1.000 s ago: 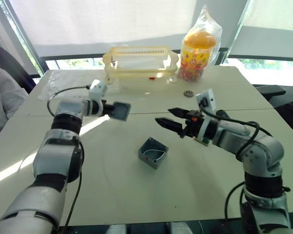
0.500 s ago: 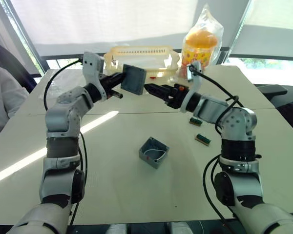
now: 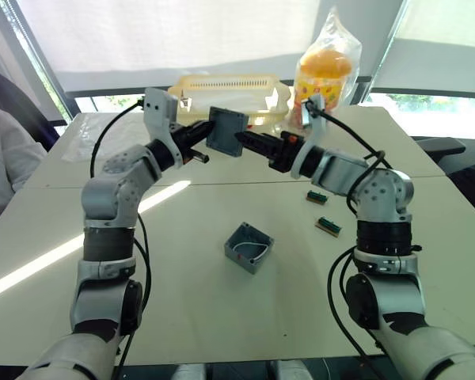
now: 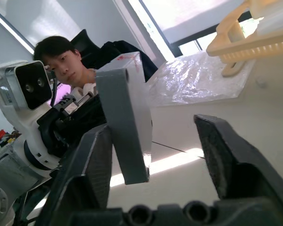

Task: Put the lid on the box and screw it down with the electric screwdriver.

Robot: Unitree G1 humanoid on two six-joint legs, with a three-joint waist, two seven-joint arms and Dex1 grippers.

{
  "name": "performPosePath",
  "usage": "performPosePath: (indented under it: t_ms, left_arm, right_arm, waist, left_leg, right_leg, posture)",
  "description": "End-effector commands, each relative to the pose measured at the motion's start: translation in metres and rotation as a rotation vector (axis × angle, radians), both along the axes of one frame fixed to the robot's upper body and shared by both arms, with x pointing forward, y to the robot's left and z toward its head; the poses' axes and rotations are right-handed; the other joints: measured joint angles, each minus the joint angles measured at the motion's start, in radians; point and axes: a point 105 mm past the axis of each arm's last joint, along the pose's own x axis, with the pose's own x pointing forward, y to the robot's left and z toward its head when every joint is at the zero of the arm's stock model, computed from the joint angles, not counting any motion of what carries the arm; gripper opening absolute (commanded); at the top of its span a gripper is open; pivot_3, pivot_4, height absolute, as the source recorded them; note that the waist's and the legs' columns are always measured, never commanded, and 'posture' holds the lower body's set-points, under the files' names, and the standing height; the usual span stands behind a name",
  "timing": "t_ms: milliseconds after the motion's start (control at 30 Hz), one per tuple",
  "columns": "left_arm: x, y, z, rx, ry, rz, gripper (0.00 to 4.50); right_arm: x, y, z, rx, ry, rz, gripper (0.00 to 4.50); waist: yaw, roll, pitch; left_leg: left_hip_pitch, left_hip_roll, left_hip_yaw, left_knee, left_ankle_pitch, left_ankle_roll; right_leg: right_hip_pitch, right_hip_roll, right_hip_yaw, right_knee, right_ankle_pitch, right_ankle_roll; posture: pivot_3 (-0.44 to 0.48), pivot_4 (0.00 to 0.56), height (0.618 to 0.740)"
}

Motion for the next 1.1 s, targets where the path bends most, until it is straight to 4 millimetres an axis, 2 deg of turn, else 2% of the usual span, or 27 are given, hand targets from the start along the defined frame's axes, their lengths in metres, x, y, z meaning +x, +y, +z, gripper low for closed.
performPosePath:
  t_ms: [33, 67, 100, 400, 533, 667, 833, 900, 967, 1033, 1100]
  left_arm:
    - [-0.010, -0.010, 0.025, -0.007, -0.089, -0.059, 0.00]
    - [-0.010, -0.010, 0.025, -0.007, -0.089, -0.062, 0.00]
    - [-0.010, -0.010, 0.025, -0.007, -0.088, -0.065, 0.00]
    - [-0.011, -0.011, 0.023, -0.003, -0.078, -0.084, 0.00]
    - [-0.012, -0.004, 0.023, -0.032, -0.059, -0.100, 1.38]
    - [-0.013, 0.010, 0.020, -0.013, -0.035, -0.102, 3.46]
    - [-0.029, 0.032, 0.028, -0.027, -0.022, -0.171, 3.46]
    - [-0.031, 0.045, 0.011, 0.024, 0.027, -0.182, 3.46]
    - [-0.032, 0.052, -0.004, 0.074, 0.057, -0.199, 3.46]
    - [-0.034, 0.054, -0.020, 0.140, 0.089, -0.218, 3.46]
    - [-0.044, 0.054, -0.044, 0.251, 0.153, -0.304, 3.46]
  right_arm:
    - [-0.004, -0.002, 0.017, 0.025, -0.064, -0.015, 0.97]
    - [-0.004, -0.001, 0.017, 0.026, -0.064, -0.016, 0.41]
    - [-0.005, -0.002, 0.017, 0.027, -0.064, -0.016, 0.12]
    - [-0.008, -0.004, 0.017, 0.044, -0.062, -0.014, 0.13]
    - [-0.009, -0.004, 0.017, 0.053, -0.066, -0.019, 0.13]
    - [-0.008, -0.008, 0.016, 0.057, -0.083, -0.057, 0.13]
    - [-0.005, -0.029, 0.014, 0.030, -0.148, -0.162, 0.13]
    - [-0.013, -0.053, 0.022, -0.121, -0.405, -0.274, 0.13]
    - [-0.025, -0.058, 0.021, -0.299, -0.606, -0.294, 0.13]
    - [-0.037, -0.056, 0.009, -0.520, -0.817, -0.268, 0.13]
    - [-0.055, -0.056, -0.010, -0.750, -1.038, -0.187, 0.13]
  waist:
    - [0.000, 0.000, 0.000]
    - [0.000, 0.000, 0.000]
    - [0.000, 0.000, 0.000]
    - [0.000, 0.000, 0.000]
    - [0.000, 0.000, 0.000]
    - [-0.004, 0.000, 0.000]
    - [-0.010, 0.000, 0.000]
    - [-0.007, 0.000, 0.000]
    - [-0.004, 0.001, 0.000]
    - [-0.003, 0.000, 0.000]
    - [-0.003, 0.000, 0.000]
  left_leg:
    - [0.000, 0.000, 0.000, 0.000, 0.000, 0.000]
    - [0.000, 0.000, 0.000, 0.000, 0.000, 0.000]
    - [0.000, 0.000, 0.000, 0.000, 0.000, 0.000]
    - [0.000, 0.000, 0.000, 0.000, 0.000, 0.000]
    - [0.000, 0.000, 0.000, 0.000, 0.000, 0.000]
    - [0.000, 0.000, 0.000, -0.001, 0.000, 0.000]
    - [0.000, 0.000, 0.000, -0.001, 0.000, 0.000]
    - [0.000, 0.000, 0.000, -0.001, 0.000, 0.000]
    - [0.000, 0.000, 0.000, -0.001, 0.000, 0.000]
    - [0.000, 0.000, 0.001, -0.001, 0.000, 0.000]
    - [0.000, 0.000, 0.001, -0.001, 0.000, 0.000]
  right_leg:
    - [0.000, 0.000, 0.000, 0.000, 0.000, 0.000]
    - [0.000, 0.000, 0.000, 0.000, 0.000, 0.000]
    - [0.000, 0.000, 0.000, 0.000, 0.000, 0.000]
    - [0.000, 0.000, 0.000, 0.000, 0.000, 0.000]
    - [0.000, 0.000, 0.000, 0.000, 0.000, 0.000]
    - [0.000, 0.000, 0.000, 0.000, 0.000, 0.000]
    - [-0.001, 0.001, 0.000, 0.000, 0.000, 0.000]
    - [0.000, 0.001, 0.000, 0.000, 0.000, 0.000]
    - [0.000, 0.000, 0.000, -0.002, 0.000, 0.000]
    - [0.000, 0.000, 0.000, -0.004, 0.000, 0.000]
    - [0.000, 0.000, 0.000, -0.004, 0.000, 0.000]
  posture:
    - [0.000, 0.150, 0.740]
    - [0.000, 0.150, 0.740]
    - [0.000, 0.150, 0.740]
    - [0.000, 0.150, 0.740]
    - [0.000, 0.150, 0.740]
    - [0.000, 0.150, 0.740]
    - [0.000, 0.150, 0.740]
    - [0.000, 0.150, 0.740]
    - [0.000, 0.150, 0.740]
    - [0.000, 0.150, 0.740]
    - [0.000, 0.150, 0.740]
